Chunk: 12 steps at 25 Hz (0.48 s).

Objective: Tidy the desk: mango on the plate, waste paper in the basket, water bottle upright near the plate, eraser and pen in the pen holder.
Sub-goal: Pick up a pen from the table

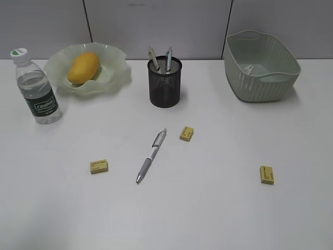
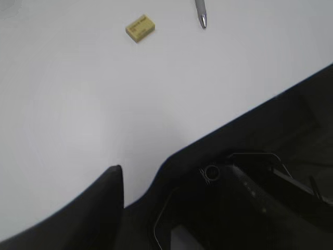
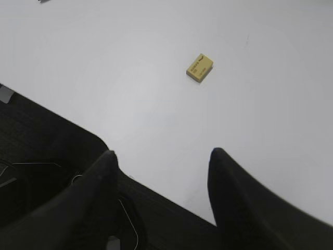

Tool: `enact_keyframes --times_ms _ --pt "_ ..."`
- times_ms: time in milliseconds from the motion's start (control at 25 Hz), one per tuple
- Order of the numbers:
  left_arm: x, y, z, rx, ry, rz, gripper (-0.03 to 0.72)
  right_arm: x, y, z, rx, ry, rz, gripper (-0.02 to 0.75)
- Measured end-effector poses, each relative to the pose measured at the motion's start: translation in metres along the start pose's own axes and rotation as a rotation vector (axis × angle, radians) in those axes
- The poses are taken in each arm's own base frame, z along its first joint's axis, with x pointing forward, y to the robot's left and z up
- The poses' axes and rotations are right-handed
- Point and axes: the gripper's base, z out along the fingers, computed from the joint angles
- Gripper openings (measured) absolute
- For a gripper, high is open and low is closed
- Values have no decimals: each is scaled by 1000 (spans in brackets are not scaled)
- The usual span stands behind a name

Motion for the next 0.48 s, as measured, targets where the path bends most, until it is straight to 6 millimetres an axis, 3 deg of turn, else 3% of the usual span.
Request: enact_keyframes --times_ms 480 --pt "15 4 3 -37 137 21 449 -1 0 2 0 4 1 438"
